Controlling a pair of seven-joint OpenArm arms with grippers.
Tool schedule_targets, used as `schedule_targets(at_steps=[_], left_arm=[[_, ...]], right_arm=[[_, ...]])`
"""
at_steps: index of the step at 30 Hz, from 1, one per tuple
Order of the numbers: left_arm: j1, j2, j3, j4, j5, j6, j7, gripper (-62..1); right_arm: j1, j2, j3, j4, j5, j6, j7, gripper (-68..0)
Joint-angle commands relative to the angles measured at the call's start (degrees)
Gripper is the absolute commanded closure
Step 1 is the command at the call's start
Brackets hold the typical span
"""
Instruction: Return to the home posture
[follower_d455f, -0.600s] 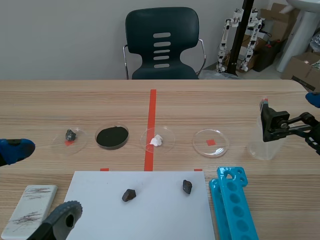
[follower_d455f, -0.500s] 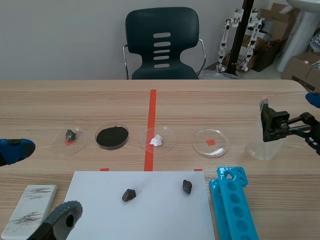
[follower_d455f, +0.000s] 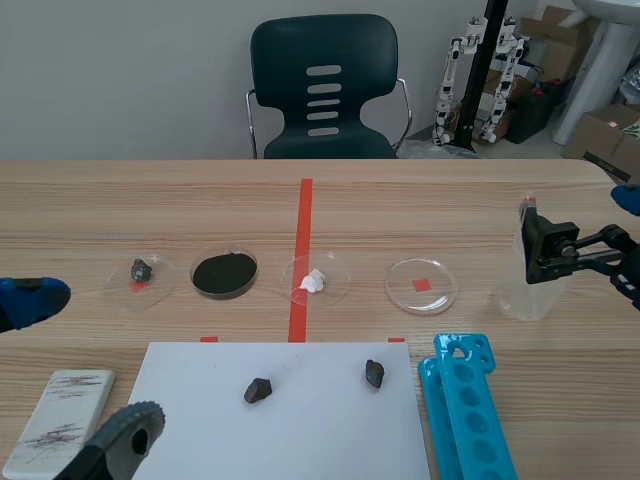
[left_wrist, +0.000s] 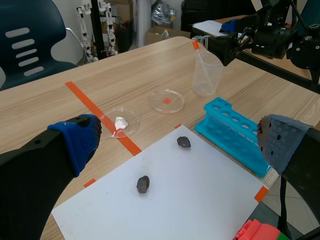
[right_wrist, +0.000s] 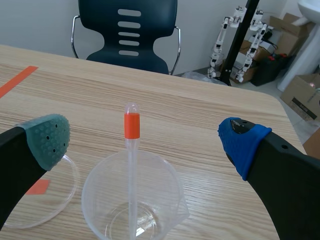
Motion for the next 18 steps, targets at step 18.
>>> schedule_targets(at_steps=[18], left_arm=[[0.0, 0.1, 0.1, 1.3, -0.6, -0.1, -1.1, -62.3]], right_arm=[[-6.4, 0.4, 0.2, 11.2, 4.0, -3.4, 0.9, -62.4]])
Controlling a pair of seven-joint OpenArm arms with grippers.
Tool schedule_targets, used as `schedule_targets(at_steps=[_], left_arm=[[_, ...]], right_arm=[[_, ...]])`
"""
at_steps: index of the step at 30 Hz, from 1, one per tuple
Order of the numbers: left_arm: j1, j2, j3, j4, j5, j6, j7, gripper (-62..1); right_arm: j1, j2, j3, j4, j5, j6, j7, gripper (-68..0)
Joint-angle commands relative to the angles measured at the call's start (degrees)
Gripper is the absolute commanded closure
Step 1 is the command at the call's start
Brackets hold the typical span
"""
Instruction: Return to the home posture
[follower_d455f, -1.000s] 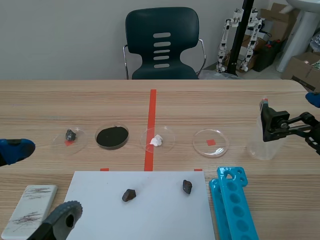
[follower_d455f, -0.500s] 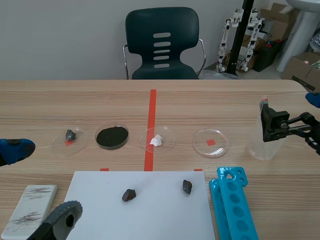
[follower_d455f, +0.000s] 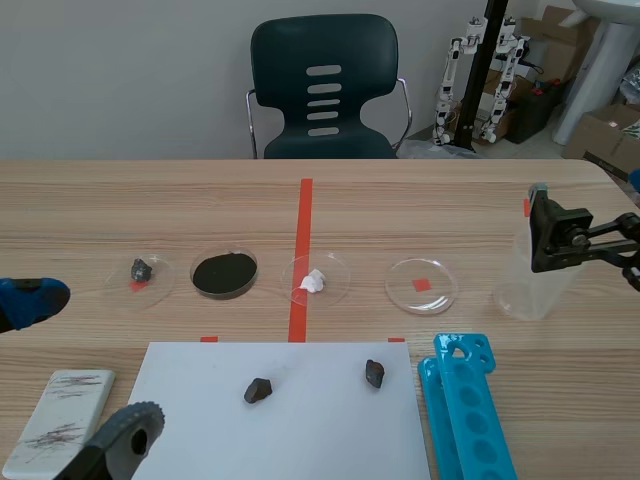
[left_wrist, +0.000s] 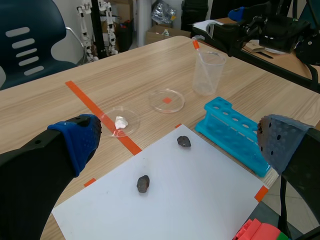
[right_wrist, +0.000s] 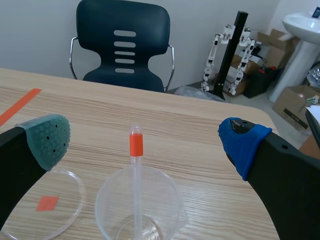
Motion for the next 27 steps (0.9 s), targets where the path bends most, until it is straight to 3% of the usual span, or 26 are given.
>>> schedule_targets(at_steps=[1, 3, 6, 9, 17, 27], left_arm=[[-0.1, 0.1, 0.1, 1.3, -0.6, -0.1, -1.1, -62.3], [-0.1, 0.1, 0.1, 1.3, -0.6, -0.1, -1.1, -62.3], [-0.1, 0.1, 0.1, 1.3, -0.6, -0.1, -1.1, -62.3], [-0.1, 0.1, 0.1, 1.3, -0.6, -0.1, -1.1, -62.3], [-0.1, 0.1, 0.1, 1.3, -0.6, -0.1, -1.1, -62.3], [-0.1, 0.1, 0.1, 1.3, -0.6, -0.1, -1.1, -62.3]], right_arm=[[-2.3, 0.4, 0.1, 3.9, 0.4, 0.0, 1.0, -62.4], [-5.4, 0.4, 0.1, 7.4, 0.4, -0.6, 1.1, -62.4], [-12.3, 0.3, 0.1, 14.9, 0.4, -4.4, 1.0, -62.4], [-18.4, -0.3, 0.1, 20.3, 0.4, -5.6, 1.1, -62.4], [-35.6, -1.6, 0.1, 31.6, 0.4, -5.3, 5.8, -62.4], [-49.7, -1.6, 0.1, 35.9, -0.2, -4.9, 15.1, -62.3]])
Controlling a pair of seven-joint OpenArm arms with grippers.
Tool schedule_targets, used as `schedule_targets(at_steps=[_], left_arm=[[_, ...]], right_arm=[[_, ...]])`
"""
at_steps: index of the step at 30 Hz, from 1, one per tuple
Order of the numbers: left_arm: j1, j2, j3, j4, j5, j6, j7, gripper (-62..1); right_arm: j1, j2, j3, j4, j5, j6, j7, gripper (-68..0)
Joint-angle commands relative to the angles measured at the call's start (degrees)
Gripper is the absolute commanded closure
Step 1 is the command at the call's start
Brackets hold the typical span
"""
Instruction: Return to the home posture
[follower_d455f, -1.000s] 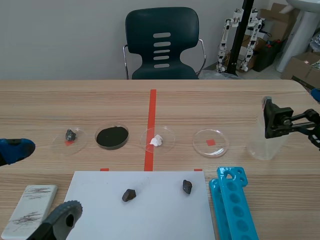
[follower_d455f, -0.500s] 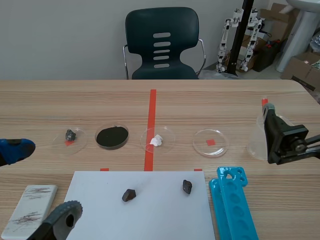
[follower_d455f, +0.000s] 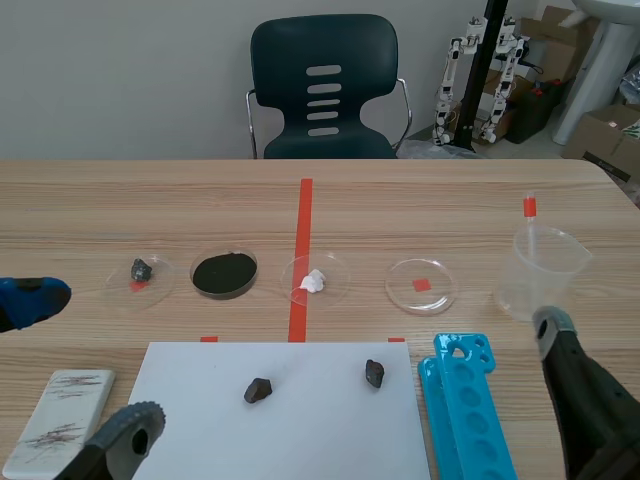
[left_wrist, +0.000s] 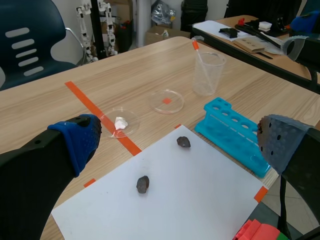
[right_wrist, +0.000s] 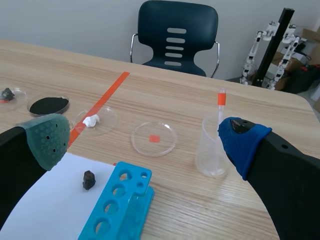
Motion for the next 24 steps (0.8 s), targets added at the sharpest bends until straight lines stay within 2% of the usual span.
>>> schedule_targets(at_steps=[1, 6, 11, 15, 24], left_arm=[[0.0, 0.1, 0.1, 1.3, -0.6, -0.1, -1.1, -62.3], [0.0, 0.1, 0.1, 1.3, -0.6, -0.1, -1.1, -62.3], [0.0, 0.1, 0.1, 1.3, -0.6, -0.1, -1.1, -62.3], [0.0, 0.1, 0.1, 1.3, -0.6, -0.1, -1.1, -62.3], [0.0, 0.1, 0.1, 1.3, -0.6, -0.1, -1.1, -62.3]], right_arm=[[-0.7, 0.3, 0.1, 1.8, -0.9, 0.3, 2.2, -62.3], [-4.8, 0.3, 0.1, 4.1, -6.8, 3.2, 3.9, -62.3], [-5.5, 0.3, 0.1, 4.5, -7.0, 3.3, 4.7, -62.3], [-5.0, 0.3, 0.1, 4.5, -9.1, 3.3, 4.7, -62.3], [-4.0, 0.3, 0.1, 4.4, -9.1, 3.3, 4.7, -62.3]])
